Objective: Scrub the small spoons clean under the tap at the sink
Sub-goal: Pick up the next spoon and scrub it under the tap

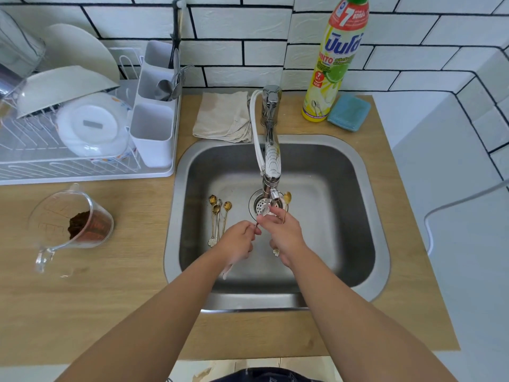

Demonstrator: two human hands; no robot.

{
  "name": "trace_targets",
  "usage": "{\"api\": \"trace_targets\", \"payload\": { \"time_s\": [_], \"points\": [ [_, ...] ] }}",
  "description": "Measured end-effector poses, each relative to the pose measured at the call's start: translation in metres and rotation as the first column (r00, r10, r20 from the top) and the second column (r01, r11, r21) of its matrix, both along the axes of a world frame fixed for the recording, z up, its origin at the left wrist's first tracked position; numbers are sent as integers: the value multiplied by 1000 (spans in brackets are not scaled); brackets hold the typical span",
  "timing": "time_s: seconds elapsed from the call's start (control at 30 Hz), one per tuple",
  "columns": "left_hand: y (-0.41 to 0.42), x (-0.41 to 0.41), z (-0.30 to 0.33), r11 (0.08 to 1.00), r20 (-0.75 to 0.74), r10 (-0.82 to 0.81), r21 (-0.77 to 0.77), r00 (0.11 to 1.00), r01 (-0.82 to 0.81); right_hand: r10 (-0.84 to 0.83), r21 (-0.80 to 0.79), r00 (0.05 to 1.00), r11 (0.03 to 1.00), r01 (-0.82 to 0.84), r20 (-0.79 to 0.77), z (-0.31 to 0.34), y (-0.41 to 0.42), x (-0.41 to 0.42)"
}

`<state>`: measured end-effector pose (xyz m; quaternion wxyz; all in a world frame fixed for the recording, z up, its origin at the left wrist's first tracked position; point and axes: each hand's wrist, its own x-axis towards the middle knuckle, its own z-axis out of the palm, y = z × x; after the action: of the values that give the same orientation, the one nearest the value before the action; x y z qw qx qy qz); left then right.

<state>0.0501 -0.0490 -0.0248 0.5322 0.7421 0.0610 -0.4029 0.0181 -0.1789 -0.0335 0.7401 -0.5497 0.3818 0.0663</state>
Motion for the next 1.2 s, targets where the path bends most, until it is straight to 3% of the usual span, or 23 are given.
{"api": "trace_targets", "payload": {
  "time_s": [0.1, 0.2, 0.27, 0.47, 0.6, 0.77, 0.97, 1.1, 1.2],
  "points": [
    [-4, 0, 10, 997, -79, 43, -61, 996, -48, -1, -41, 999, 999, 3, 52, 1, 7, 10],
    [-7, 3, 18, 993, -124, 82, -70, 989, -91, 12, -255, 1000, 967, -14, -6, 3, 2, 18],
    [-8, 3, 22, 993, -140, 87, -66, 986, -97, 35, -314, 999, 949, -33, -1, 3, -3, 21],
    [-11, 7, 28, 990, -182, 97, -84, 979, -113, 109, -105, 994, 989, -106, 26, 0, -13, 12],
    [-8, 6, 29, 995, -197, 38, -86, 980, -56, 76, -207, 997, 975, -75, -5, 3, -15, 13],
    [-3, 11, 29, 982, -253, 112, -122, 961, -147, 170, -59, 985, 984, -168, 29, 4, -12, 11],
    [-7, 10, 33, 976, -286, 107, -152, 952, -155, 97, -243, 995, 965, -95, -2, 7, -4, 21],
    [-8, 13, 34, 974, -290, 137, -136, 947, -183, 132, -104, 991, 986, -130, 13, 9, -6, 22],
    [-2, 11, 34, 980, -300, 115, -122, 947, -158, 202, -139, 979, 969, -205, -35, 11, -7, 16]
  ]
}}
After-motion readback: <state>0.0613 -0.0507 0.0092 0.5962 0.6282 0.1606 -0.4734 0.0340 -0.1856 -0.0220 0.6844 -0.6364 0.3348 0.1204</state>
